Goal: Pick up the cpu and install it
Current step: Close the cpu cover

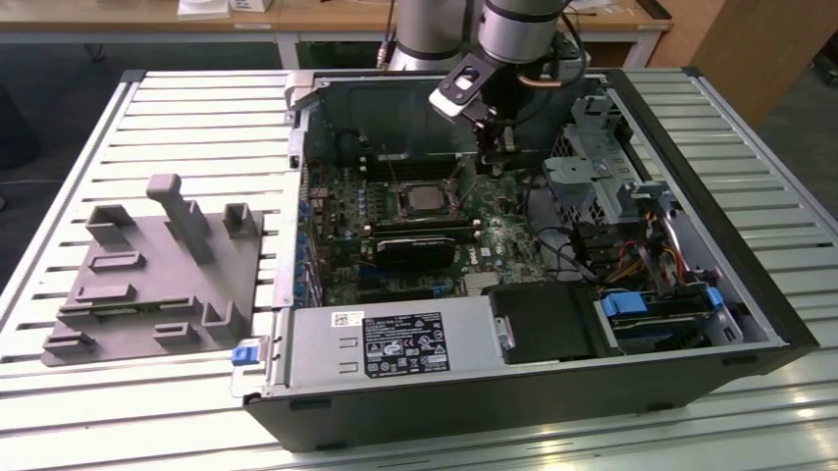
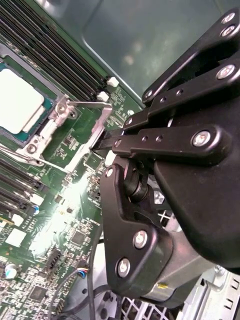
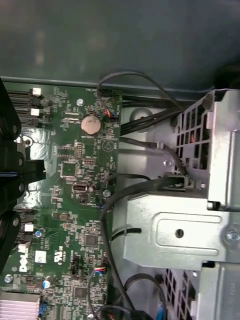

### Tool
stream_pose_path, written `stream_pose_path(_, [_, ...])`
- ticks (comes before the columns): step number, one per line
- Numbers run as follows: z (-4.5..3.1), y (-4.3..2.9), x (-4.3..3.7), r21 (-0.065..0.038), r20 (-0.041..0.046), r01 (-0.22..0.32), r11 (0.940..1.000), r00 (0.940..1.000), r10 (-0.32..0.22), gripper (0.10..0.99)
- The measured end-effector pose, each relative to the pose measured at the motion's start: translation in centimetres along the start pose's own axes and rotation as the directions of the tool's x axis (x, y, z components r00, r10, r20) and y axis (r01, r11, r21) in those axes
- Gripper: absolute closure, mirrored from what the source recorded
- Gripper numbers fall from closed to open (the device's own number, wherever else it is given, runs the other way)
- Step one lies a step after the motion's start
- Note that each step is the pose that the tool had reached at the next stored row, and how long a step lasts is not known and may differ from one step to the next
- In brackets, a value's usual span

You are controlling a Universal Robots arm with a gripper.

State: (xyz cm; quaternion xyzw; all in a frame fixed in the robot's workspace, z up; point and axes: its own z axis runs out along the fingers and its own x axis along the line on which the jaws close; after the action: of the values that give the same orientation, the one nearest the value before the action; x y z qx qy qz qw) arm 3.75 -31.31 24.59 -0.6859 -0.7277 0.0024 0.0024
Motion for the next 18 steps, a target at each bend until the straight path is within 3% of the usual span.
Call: stream_pose_path(18, [0.10,-2.19,0.13,0.000,0.0002,-0.001,1.0000,1.0000,0.001,0.980])
